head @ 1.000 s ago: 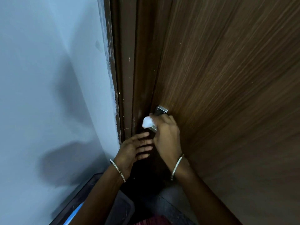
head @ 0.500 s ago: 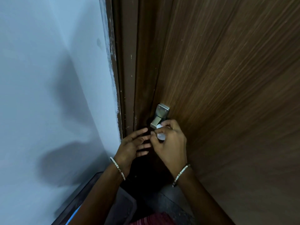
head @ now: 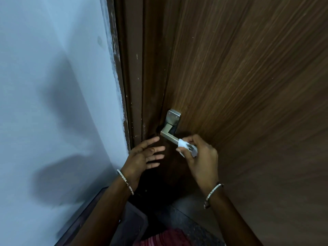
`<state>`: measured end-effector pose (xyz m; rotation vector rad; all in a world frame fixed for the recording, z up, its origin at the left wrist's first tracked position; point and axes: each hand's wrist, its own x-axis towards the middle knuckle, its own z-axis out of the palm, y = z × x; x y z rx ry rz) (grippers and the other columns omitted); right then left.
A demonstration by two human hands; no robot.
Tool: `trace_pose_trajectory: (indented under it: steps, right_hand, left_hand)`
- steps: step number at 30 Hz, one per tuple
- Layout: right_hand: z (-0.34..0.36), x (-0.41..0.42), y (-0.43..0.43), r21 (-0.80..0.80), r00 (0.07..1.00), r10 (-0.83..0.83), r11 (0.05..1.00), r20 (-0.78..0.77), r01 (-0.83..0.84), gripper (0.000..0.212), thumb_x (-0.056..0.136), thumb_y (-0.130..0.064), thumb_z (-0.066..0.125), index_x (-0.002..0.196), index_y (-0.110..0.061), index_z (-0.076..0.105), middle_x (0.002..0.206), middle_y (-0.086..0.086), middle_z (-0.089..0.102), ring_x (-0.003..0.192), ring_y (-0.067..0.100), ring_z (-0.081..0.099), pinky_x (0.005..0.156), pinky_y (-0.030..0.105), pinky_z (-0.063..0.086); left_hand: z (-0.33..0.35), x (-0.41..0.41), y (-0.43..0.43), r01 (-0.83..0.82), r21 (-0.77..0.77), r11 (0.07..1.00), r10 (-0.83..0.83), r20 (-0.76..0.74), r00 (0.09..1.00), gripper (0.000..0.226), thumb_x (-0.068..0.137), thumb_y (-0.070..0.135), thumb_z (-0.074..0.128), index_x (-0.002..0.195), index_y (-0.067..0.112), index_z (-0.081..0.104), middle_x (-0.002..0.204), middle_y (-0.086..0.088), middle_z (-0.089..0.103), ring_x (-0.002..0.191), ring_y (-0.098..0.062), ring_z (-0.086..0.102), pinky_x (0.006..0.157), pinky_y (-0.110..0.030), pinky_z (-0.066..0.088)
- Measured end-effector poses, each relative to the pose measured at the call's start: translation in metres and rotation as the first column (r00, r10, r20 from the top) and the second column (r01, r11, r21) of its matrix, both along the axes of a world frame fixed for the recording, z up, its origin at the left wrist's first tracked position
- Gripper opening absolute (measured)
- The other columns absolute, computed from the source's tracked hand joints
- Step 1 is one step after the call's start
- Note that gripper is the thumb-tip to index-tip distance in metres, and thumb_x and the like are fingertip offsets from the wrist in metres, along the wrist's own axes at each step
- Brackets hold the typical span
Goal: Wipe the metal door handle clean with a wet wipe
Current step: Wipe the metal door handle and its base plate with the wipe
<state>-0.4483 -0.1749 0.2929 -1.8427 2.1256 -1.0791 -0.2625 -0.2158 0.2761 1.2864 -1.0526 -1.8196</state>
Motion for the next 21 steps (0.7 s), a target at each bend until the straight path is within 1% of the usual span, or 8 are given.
trace_pose_trajectory:
  steps: [3,7,9,11,14,16,19,21]
  right_hand:
    - [-0.002,0.011,-0.006,-0.021,0.998,-0.017,1.0,-0.052,0.016,0.018,0.084,-0.028,0.079,0.096,-0.021,0.068,0.091,-0.005,0.076,0.081,0.021,0.07,0.072,0.034,0.055]
    - [0.002,0.04,-0.024,-0.068,0.988,0.012,0.997,-0.156,-0.023,0.017,0.084,-0.021,0.079,0.094,-0.017,0.066,0.084,-0.001,0.074,0.076,0.022,0.07,0.071,0.031,0.053]
    - [0.002,0.043,-0.027,-0.073,0.98,0.023,0.997,-0.2,-0.038,0.017,0.085,-0.023,0.078,0.094,-0.016,0.065,0.083,-0.001,0.073,0.074,0.022,0.07,0.071,0.032,0.053]
    - [0.001,0.033,-0.021,-0.069,0.979,0.056,0.995,-0.195,-0.071,0.015,0.089,-0.027,0.074,0.095,-0.017,0.065,0.083,-0.002,0.074,0.073,0.022,0.07,0.071,0.033,0.052]
    - [-0.002,0.004,-0.005,-0.068,0.993,0.067,0.995,-0.102,-0.074,0.015,0.091,-0.032,0.071,0.094,-0.019,0.066,0.081,-0.005,0.074,0.071,0.017,0.071,0.07,0.033,0.055]
    - [-0.002,-0.011,0.006,-0.05,0.999,0.052,0.997,0.001,-0.052,0.013,0.09,-0.034,0.072,0.09,-0.022,0.067,0.081,-0.008,0.075,0.073,0.009,0.071,0.069,0.034,0.057]
    - [-0.002,-0.016,0.01,-0.03,0.982,0.016,0.999,0.19,-0.01,0.012,0.086,-0.032,0.077,0.085,-0.024,0.067,0.081,-0.015,0.074,0.077,-0.002,0.07,0.067,0.028,0.058]
    - [-0.002,-0.009,0.004,-0.026,0.972,0.011,1.0,0.233,-0.005,0.011,0.085,-0.03,0.077,0.084,-0.025,0.068,0.08,-0.017,0.073,0.078,-0.004,0.07,0.068,0.026,0.059]
  left_hand:
    - [-0.002,-0.001,0.003,0.009,-0.013,1.0,-0.009,0.004,1.0,0.038,0.102,0.01,0.041,0.132,0.026,0.058,0.117,-0.003,0.073,0.106,-0.022,0.07,0.087,-0.036,0.056]
    - [-0.003,-0.003,0.006,-0.011,-0.01,1.0,0.011,0.002,1.0,0.037,0.101,0.01,0.043,0.131,0.026,0.059,0.111,-0.001,0.075,0.102,-0.021,0.072,0.079,-0.031,0.056]
    - [-0.003,-0.004,0.006,-0.022,-0.012,1.0,0.022,-0.001,1.0,0.037,0.101,0.011,0.045,0.132,0.026,0.058,0.112,-0.001,0.075,0.103,-0.023,0.071,0.077,-0.031,0.055]
    - [-0.002,-0.003,0.005,-0.019,-0.044,0.999,0.019,0.012,1.0,0.04,0.101,0.01,0.044,0.134,0.028,0.055,0.114,-0.002,0.074,0.104,-0.023,0.071,0.078,-0.032,0.054]
    - [-0.001,-0.002,0.002,0.003,-0.122,0.993,0.005,0.063,0.998,0.053,0.098,0.0,0.044,0.137,0.035,0.052,0.116,-0.003,0.073,0.103,-0.022,0.07,0.08,-0.033,0.055]
    - [0.0,-0.001,0.0,0.006,-0.172,0.985,0.012,0.101,0.995,0.062,0.094,-0.006,0.046,0.137,0.038,0.051,0.114,-0.005,0.073,0.102,-0.023,0.07,0.081,-0.033,0.055]
    - [0.001,-0.001,-0.002,0.039,-0.276,0.96,0.014,0.187,0.982,0.066,0.093,-0.009,0.046,0.138,0.039,0.049,0.109,-0.006,0.073,0.098,-0.024,0.07,0.083,-0.036,0.054]
    - [0.002,-0.002,0.001,0.069,-0.36,0.93,0.033,0.27,0.962,0.066,0.094,-0.007,0.046,0.139,0.042,0.047,0.104,-0.003,0.073,0.092,-0.02,0.071,0.081,-0.032,0.056]
